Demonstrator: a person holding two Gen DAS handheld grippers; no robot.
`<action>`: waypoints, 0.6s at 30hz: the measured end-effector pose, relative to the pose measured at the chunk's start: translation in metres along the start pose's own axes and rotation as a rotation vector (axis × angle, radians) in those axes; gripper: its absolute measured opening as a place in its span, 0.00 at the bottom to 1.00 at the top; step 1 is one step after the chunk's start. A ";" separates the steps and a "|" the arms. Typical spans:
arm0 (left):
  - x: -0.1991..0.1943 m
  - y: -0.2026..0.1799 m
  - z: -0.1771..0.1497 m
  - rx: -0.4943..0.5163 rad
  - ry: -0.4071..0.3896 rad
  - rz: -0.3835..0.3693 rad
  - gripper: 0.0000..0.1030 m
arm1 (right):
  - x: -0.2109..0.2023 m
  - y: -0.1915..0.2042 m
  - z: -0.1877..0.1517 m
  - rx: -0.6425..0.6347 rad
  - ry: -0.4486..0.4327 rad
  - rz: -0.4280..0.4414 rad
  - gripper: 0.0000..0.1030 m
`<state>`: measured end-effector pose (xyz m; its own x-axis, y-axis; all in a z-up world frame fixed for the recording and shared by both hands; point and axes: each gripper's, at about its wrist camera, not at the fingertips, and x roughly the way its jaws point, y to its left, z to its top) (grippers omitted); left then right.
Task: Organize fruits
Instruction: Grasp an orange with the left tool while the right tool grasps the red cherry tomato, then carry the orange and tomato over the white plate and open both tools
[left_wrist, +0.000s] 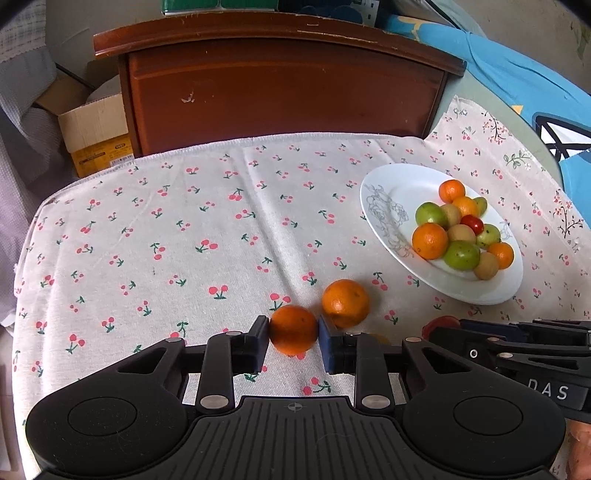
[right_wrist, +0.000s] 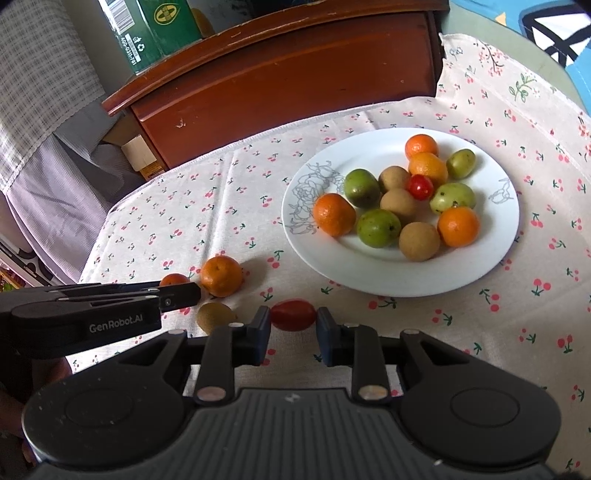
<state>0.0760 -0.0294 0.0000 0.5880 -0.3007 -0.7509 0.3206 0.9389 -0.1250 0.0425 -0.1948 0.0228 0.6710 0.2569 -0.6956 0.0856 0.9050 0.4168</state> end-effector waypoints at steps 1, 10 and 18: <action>-0.001 0.000 0.001 -0.001 -0.002 -0.003 0.25 | 0.000 0.000 0.000 0.000 0.001 0.001 0.26; -0.019 -0.004 0.011 -0.006 -0.067 -0.016 0.25 | -0.014 -0.004 0.011 0.024 -0.043 0.019 0.19; -0.031 -0.008 0.018 0.003 -0.115 -0.028 0.25 | -0.030 -0.013 0.025 0.057 -0.094 0.039 0.19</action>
<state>0.0687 -0.0307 0.0360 0.6602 -0.3444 -0.6675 0.3403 0.9294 -0.1429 0.0396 -0.2226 0.0528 0.7407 0.2561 -0.6212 0.0983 0.8733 0.4772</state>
